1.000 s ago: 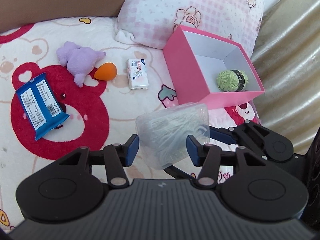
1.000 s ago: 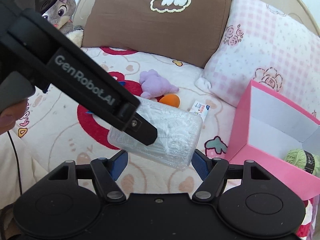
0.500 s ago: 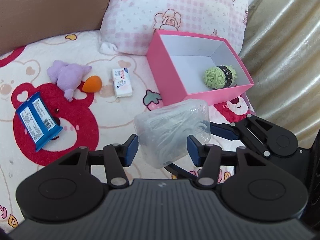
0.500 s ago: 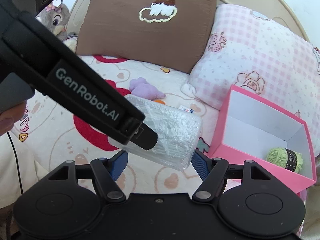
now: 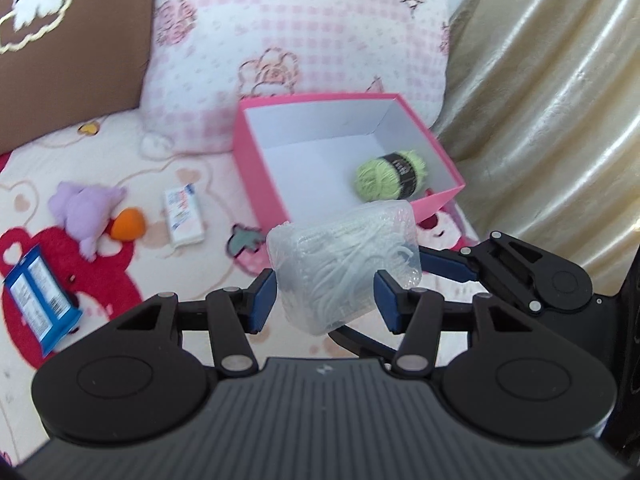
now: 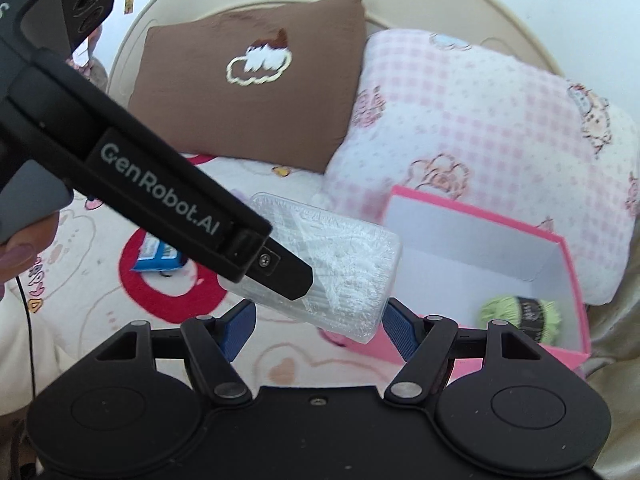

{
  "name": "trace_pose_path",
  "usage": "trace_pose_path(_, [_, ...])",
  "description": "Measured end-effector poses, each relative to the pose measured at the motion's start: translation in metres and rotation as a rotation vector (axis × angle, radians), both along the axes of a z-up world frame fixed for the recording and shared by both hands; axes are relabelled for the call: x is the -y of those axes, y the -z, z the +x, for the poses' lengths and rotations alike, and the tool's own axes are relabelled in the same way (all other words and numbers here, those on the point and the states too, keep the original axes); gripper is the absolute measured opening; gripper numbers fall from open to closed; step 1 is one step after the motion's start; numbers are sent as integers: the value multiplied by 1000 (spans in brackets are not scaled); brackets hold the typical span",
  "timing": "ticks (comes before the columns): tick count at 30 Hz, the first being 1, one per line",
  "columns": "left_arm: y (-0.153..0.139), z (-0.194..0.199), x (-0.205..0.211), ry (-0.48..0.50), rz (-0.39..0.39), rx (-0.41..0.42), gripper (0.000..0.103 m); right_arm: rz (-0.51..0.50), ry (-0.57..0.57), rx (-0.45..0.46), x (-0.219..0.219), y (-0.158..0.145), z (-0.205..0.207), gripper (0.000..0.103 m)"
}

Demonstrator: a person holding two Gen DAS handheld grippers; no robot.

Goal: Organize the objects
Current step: 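Carry the clear floss box with the left gripper over the pink box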

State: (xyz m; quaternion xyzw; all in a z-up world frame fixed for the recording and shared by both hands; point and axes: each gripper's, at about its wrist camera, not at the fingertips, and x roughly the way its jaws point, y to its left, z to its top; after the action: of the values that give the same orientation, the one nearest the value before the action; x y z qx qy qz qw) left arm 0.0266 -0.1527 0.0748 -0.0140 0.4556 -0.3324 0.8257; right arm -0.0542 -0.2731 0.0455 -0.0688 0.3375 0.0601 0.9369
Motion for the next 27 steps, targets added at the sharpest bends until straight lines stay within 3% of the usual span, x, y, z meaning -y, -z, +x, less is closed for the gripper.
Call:
trace_pose_path(5, [-4, 10, 29, -15, -5, -1, 52, -21, 20, 19, 26, -4, 6, 75])
trace_pose_path(16, [2, 64, 95, -68, 36, -47, 52, 10, 28, -49, 89, -2, 58, 74])
trace_pose_path(27, [61, 137, 158, -124, 129, -162, 52, 113, 68, -221, 151, 51, 127, 72])
